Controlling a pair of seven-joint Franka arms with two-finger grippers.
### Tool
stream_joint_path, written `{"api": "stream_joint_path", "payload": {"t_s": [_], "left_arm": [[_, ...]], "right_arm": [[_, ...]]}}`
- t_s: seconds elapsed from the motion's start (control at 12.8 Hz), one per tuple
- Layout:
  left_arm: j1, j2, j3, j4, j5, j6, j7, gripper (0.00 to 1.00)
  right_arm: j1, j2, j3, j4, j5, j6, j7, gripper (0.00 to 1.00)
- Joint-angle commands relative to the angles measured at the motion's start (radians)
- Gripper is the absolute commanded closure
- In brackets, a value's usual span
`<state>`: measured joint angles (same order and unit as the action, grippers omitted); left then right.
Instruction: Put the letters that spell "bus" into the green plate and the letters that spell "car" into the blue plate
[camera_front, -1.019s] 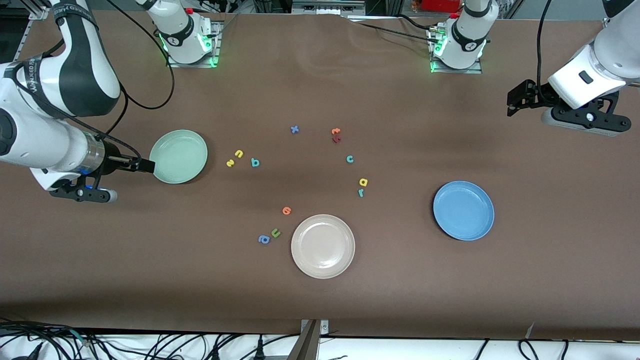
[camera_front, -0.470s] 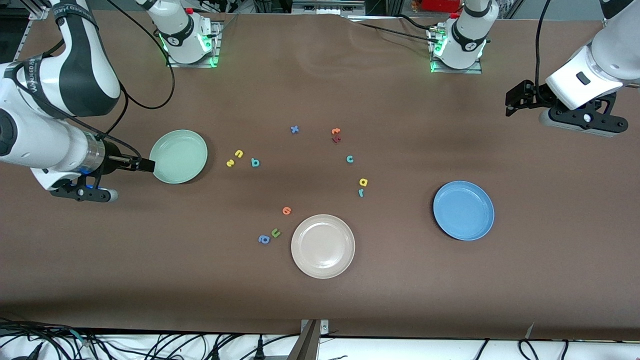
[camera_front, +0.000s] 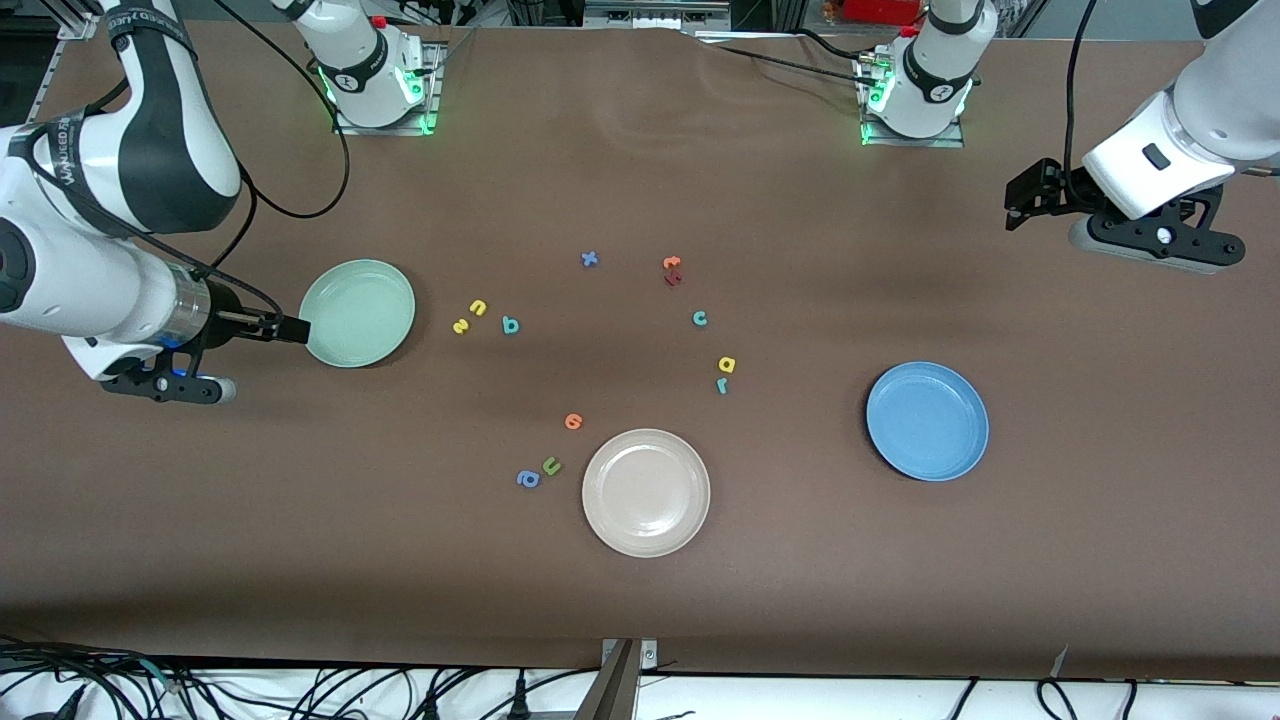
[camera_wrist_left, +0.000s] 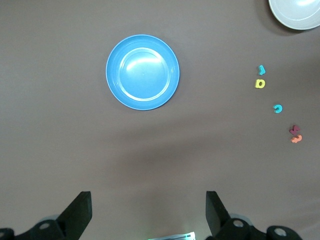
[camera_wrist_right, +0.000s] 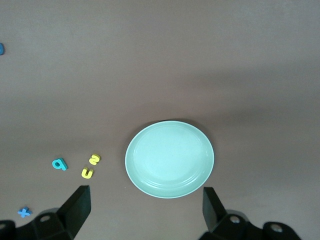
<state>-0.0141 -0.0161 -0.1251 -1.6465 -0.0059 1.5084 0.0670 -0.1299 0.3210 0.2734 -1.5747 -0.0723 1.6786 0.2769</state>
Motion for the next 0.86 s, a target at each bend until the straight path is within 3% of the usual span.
{"api": "stream_joint_path", "payload": {"t_s": [0.0, 0.55, 0.78], "left_arm": [[-0.001, 0.007, -0.007, 0.013, -0.006, -0.020, -0.010, 0.00], [-0.003, 0.024, -0.018, 0.014, -0.006, -0.022, -0.009, 0.00], [-0.004, 0.056, -0.082, 0.013, -0.006, -0.022, -0.012, 0.00]], "right_arm": [[-0.004, -0.010, 0.004, -0.010, 0.006, -0.008, 0.010, 0.01], [-0.004, -0.011, 0.004, -0.010, 0.006, -0.010, 0.019, 0.01], [-0.003, -0.014, 0.030, -0.022, 0.008, -0.011, 0.106, 0.01]]}}
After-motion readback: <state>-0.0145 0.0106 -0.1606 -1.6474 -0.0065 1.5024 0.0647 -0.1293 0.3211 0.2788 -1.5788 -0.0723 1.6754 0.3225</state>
